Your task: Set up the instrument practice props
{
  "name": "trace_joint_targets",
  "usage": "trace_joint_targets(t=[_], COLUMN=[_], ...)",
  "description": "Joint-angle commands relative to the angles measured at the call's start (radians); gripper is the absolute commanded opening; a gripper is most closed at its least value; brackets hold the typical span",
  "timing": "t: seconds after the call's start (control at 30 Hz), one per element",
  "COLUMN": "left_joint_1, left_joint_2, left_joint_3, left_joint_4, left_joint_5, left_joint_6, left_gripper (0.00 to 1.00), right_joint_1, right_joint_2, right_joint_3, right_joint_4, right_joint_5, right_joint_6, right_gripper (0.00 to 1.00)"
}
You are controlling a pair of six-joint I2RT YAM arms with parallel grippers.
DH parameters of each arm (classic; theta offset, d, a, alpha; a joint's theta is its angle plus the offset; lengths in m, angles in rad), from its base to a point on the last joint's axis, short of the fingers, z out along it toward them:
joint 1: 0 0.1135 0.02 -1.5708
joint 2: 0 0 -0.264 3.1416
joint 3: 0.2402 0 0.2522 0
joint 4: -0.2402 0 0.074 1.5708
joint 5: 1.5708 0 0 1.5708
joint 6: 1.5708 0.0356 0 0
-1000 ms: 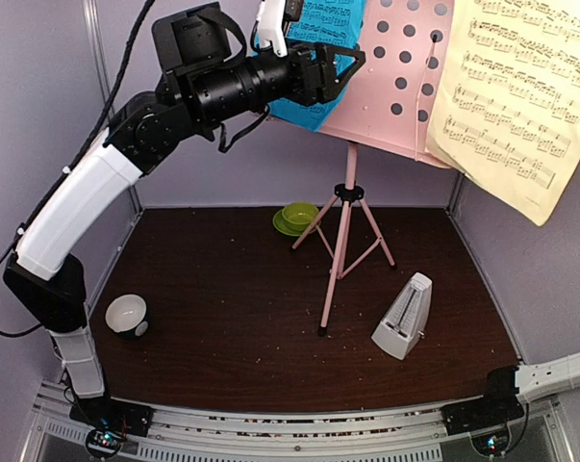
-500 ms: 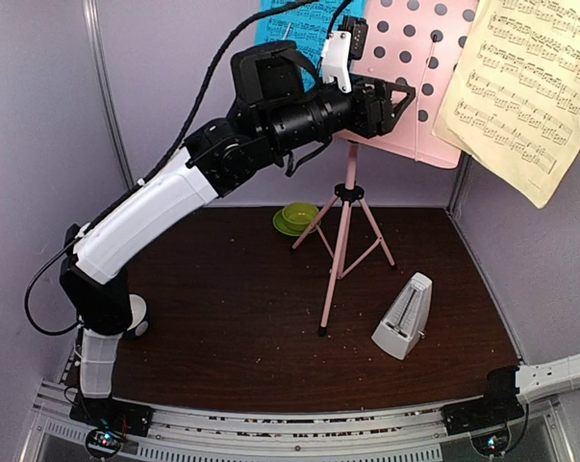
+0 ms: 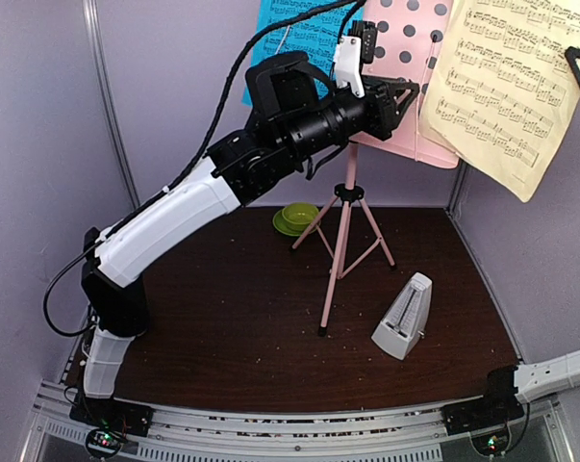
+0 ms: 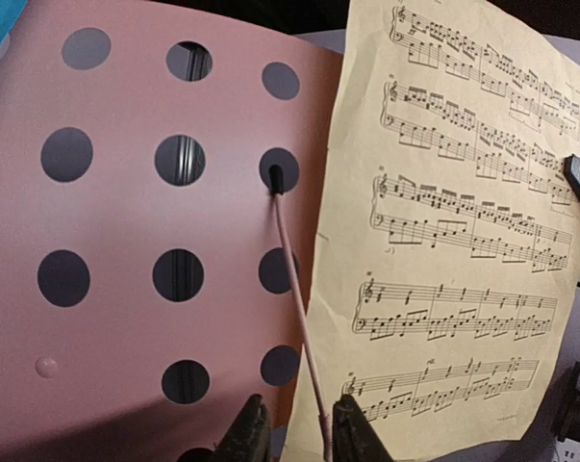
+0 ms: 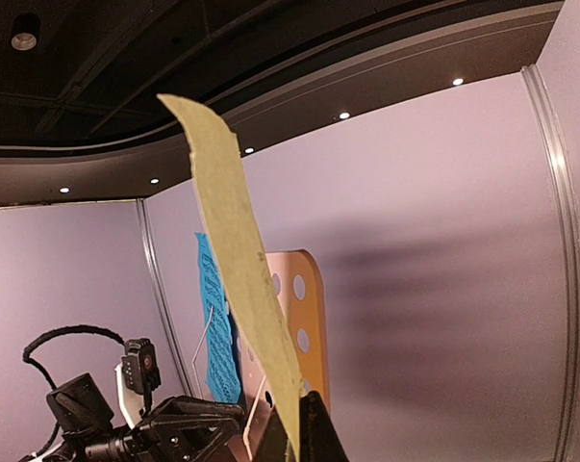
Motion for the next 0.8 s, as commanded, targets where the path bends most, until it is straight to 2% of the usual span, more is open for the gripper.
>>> trace_joint_targets(t=[0.0, 0.13, 0.23, 0.3, 0.43, 0.57, 0.77], left_joint_1=[-0.005, -0.005, -0.007, -0.011, -0.013, -0.013, -0.013], left_joint_2=[0.017, 0.020, 0.022, 0.029, 0.050, 0.065, 0.064], left_joint_3=[0.046, 0.047, 0.047, 0.047, 0.048, 0.047, 0.048], left_joint_4=[0.101, 0.094, 0.109, 0.117, 0.111, 0.115, 0.148], left_joint_5=[0.012, 0.008, 0.021, 0.019, 0.012, 0.008, 0.004], left_joint_6=[0.015, 0.007, -0.010, -0.013, -0.024, -0.026, -0.020], left_gripper=[0.24, 0.26, 0.39, 0.44, 0.45, 0.38, 0.05], right_joint_1=[-0.002, -0.001, -0.002, -0.002, -0.002, -0.002, -0.002], right_joint_2=[0.015, 0.027, 0.032, 0.033, 0.032, 0.027, 0.031], right_joint_3=[0.011, 0.015, 0.012, 0.008, 0.002, -0.007, -0.013], right_joint_4=[0.048, 0.057, 0.068, 0.073, 0.079, 0.085, 0.083], right_joint_5=[-0.018, -0.015, -0.010, -0.006, 0.001, 0.013, 0.037], right_joint_6=[-0.003, -0.003, -0.006, -0.004, -0.007, -0.015, -0.021], right_gripper=[0.00, 0.00, 0.00, 0.00, 0.00, 0.00, 0.00])
